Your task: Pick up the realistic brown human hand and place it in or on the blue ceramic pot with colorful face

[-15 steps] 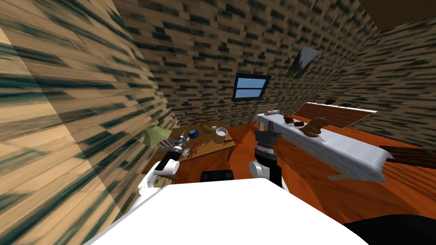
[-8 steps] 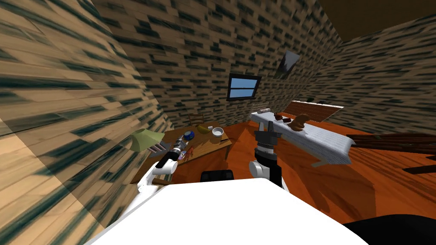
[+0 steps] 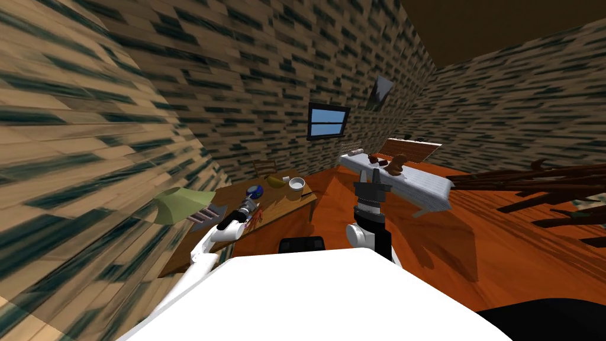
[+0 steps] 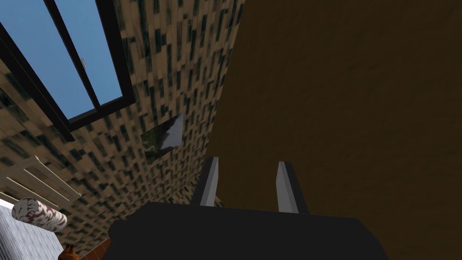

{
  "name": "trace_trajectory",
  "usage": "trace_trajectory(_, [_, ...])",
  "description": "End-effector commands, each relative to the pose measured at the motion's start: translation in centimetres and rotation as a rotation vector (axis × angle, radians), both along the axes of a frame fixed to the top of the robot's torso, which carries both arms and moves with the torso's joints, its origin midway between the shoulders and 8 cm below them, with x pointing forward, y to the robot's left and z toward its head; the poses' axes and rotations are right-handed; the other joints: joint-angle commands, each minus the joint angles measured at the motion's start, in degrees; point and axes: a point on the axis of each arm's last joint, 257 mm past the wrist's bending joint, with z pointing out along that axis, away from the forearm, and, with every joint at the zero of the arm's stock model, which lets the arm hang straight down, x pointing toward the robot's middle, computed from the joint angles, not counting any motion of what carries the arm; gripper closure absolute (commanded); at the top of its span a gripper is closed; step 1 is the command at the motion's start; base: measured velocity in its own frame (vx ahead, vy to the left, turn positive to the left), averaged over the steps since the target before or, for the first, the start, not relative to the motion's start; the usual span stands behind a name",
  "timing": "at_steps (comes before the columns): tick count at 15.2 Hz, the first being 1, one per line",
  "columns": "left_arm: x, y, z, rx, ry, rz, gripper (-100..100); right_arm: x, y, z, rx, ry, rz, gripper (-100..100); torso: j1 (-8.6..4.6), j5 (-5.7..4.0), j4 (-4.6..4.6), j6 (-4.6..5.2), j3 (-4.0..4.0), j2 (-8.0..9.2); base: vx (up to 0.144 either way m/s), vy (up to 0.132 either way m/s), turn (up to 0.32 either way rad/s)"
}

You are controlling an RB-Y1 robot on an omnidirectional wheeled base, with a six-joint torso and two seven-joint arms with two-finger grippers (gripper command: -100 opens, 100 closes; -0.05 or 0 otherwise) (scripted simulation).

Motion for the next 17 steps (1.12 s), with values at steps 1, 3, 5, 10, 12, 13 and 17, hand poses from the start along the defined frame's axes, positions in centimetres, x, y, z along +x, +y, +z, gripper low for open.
trace_trajectory(1, [-0.5,1.0,-1.2,-0.031,0.032,0.027,-100,0.0,0.0,0.0,0.000,0.000,0.000,0,0.00,0.00,0.00,0.00,0.00,0.00,-0.001,-0.002,-0.069])
trace_trajectory(3, [-1.3,2.6,-3.3,-0.086,0.098,0.083,-100,0.0,0.0,0.0,0.000,0.000,0.000,0,0.01,0.00,0.00,0.01,0.00,0.00,-0.001,-0.008,-0.208])
trace_trajectory(5, [-2.1,4.1,-5.1,-0.128,0.152,0.133,-100,0.0,0.0,0.0,0.000,0.000,0.000,0,0.02,0.00,0.00,-0.03,0.00,0.00,0.000,-0.004,-0.139])
trace_trajectory(10, [-3.4,5.8,-7.2,-0.202,0.219,0.211,-100,0.0,0.0,0.0,0.000,0.000,0.000,0,0.01,0.00,0.00,0.00,0.00,0.00,0.001,-0.002,-0.172])
trace_trajectory(12, [-4.6,7.2,-9.0,-0.257,0.275,0.281,-100,0.0,0.0,0.0,0.000,0.000,0.000,0,0.03,0.00,0.00,-0.01,0.00,0.00,0.002,-0.003,-0.191])
trace_trajectory(13, [-4.6,7.2,-9.0,-0.257,0.275,0.281,-100,0.0,0.0,0.0,0.000,0.000,0.000,0,0.02,0.00,0.00,0.01,0.00,-0.01,0.001,0.002,-0.115])
trace_trajectory(17, [-7.2,9.9,-11.8,-0.350,0.372,0.415,-100,0.0,0.0,0.0,0.000,0.000,0.000,0,0.03,0.01,-0.01,-0.04,-0.01,-0.01,0.002,0.001,-0.164])
